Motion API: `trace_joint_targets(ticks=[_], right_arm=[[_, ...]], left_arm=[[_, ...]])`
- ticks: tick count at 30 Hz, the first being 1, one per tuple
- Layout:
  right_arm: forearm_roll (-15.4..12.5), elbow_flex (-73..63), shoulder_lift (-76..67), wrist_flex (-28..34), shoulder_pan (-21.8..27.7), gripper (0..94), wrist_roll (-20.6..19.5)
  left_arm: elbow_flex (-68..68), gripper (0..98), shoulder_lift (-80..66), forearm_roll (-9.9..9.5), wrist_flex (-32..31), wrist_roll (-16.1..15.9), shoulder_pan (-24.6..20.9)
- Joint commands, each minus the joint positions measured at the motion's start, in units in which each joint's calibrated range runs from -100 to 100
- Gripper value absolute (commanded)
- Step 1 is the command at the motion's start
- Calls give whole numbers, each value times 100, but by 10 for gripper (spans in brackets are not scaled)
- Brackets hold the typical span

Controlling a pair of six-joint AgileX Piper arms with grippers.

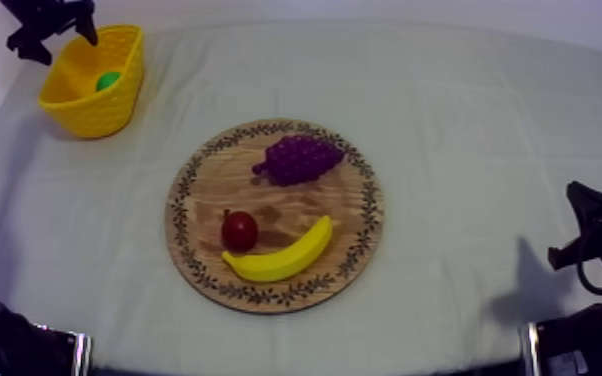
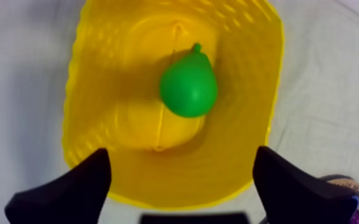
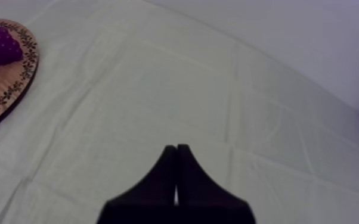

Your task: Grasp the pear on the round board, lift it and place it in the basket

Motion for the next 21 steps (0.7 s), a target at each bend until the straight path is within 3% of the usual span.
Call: trace_joint_targets(ticks=[1,12,21], right_arm=[[-1,-2,-3,2,-2,4,1],[-1,-2,-3,2,-2,4,-1],[-1,-2,-3,2,-2,4,3]], left_arm=[[170,838,-252,-4,3,-5,1],[1222,711,-1416,10,-65,13,46],[2674,541,-2499,-23,-783,56,44]])
